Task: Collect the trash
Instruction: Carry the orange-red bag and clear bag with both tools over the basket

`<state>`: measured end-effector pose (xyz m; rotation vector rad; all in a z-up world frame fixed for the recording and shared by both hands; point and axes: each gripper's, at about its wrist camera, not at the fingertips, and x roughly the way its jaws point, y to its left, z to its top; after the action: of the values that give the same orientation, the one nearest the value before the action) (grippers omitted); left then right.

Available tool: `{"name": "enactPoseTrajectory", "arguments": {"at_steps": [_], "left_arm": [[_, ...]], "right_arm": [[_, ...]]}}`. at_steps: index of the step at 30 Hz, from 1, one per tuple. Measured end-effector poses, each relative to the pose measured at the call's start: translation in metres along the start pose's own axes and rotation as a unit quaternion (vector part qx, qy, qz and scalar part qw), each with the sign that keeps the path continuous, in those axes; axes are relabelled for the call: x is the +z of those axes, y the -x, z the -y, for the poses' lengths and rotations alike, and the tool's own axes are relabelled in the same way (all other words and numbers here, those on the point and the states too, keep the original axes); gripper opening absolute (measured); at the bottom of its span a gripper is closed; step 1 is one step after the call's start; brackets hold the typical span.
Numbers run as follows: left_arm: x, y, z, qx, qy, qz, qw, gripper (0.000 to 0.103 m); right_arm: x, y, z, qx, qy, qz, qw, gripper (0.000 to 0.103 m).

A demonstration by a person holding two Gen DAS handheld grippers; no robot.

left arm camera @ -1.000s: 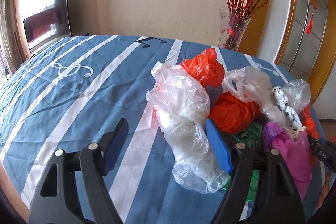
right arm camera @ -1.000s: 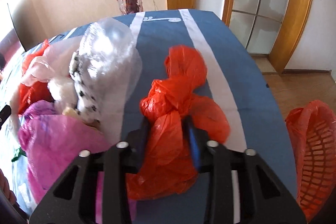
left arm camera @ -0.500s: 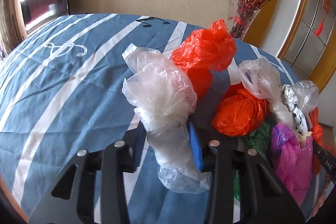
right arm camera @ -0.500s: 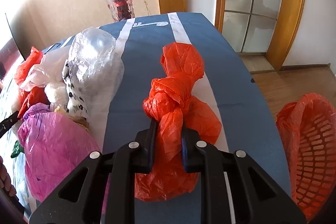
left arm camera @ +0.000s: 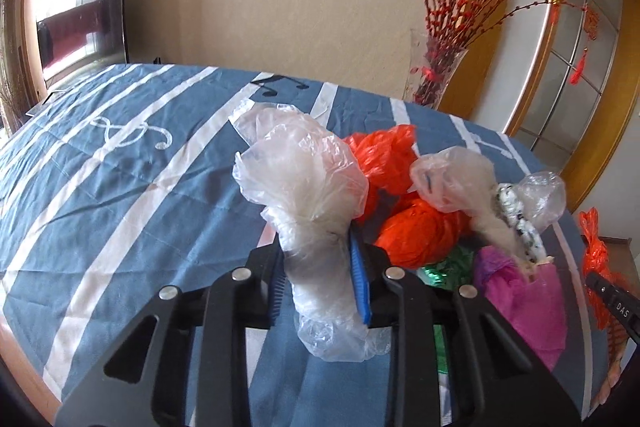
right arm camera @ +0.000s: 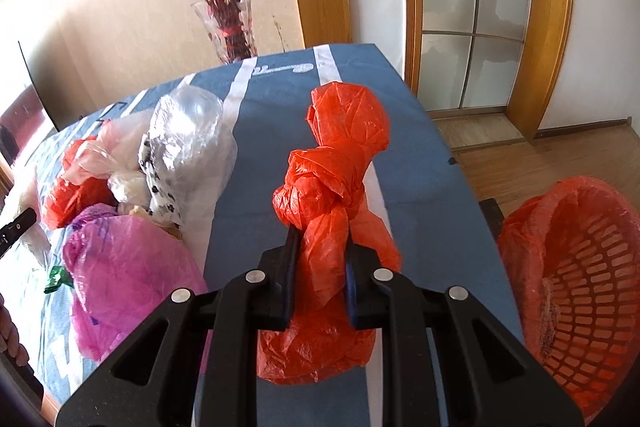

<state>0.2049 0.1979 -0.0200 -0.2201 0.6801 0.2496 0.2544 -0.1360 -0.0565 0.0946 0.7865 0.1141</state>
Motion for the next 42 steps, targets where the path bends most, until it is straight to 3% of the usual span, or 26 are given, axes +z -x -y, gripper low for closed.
{"name": "enactPoseTrajectory", "arguments": {"at_steps": [10, 21, 33, 42], "left_arm": [[0.01, 0.038, 0.036, -0.039, -0.027, 0.033, 0.9983, 0.028], [0.008, 0.062, 0.095, -0.093, -0.068, 0.044, 0.9924, 0.028], [-0.01, 0.069, 0.167, -0.156, -0.112, 0.031, 0.9809, 0.028], [-0.03, 0.077, 0.22, -0.21, -0.145, 0.016, 0.9668, 0.028]], "right_arm": [[0.003, 0.029, 0.016, 0.002, -0.006, 0.022, 1.0, 0.019], [-0.001, 0.058, 0.041, -0.007, -0.016, 0.046, 0.999, 0.019], [-0.005, 0.092, 0.08, -0.022, -0.034, 0.069, 0.997, 0.019], [-0.014, 0.116, 0.113, -0.034, -0.054, 0.088, 0.994, 0.019]]}}
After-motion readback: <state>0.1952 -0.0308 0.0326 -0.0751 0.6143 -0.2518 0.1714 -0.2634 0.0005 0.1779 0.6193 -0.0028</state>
